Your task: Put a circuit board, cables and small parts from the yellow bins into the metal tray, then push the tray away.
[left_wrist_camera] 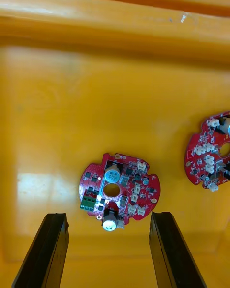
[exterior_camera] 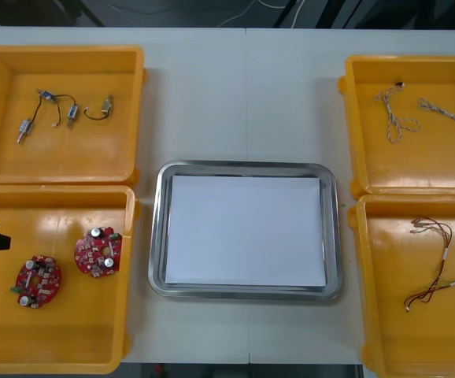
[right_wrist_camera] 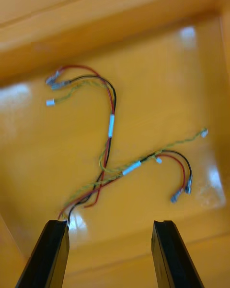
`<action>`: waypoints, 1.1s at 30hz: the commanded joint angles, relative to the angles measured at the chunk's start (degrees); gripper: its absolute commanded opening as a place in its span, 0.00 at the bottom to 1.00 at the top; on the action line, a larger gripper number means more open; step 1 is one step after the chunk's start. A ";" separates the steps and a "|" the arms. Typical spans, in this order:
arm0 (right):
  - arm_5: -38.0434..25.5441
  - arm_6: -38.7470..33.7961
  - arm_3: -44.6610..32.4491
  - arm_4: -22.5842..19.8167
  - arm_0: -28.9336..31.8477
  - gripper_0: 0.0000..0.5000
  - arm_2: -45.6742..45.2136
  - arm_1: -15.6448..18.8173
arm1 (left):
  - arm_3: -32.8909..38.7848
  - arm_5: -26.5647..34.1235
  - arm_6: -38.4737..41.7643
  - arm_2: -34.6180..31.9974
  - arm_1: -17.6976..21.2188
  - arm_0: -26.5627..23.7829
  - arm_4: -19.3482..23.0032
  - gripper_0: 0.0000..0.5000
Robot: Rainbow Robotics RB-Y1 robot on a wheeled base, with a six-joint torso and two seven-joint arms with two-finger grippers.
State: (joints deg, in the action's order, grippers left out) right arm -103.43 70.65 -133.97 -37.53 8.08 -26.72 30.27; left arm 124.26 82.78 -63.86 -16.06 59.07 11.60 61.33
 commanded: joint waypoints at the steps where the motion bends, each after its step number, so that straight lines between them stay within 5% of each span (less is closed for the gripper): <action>1: 1.48 -0.51 2.04 2.73 -1.31 1.00 -1.50 -0.65 | 1.77 2.91 9.98 -4.24 1.92 -1.32 0.90 1.00; 15: 2.71 -13.43 8.90 3.34 -1.31 1.00 -0.44 -1.44 | 0.98 15.21 24.13 -7.05 0.95 -9.06 -0.68 1.00; 22: 5.08 -17.56 11.97 2.55 -1.58 1.00 0.26 -2.32 | 0.72 21.63 25.54 -10.39 -5.73 -12.83 -2.79 1.00; 33: 9.56 -18.70 16.63 2.90 -1.58 1.00 1.23 -3.37 | 0.37 21.98 32.04 -10.39 -13.11 -12.40 -12.81 1.00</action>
State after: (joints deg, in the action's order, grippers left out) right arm -94.73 53.70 -117.63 -34.53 7.00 -26.58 28.04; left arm 124.34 104.24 -38.03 -24.97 48.42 0.11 50.89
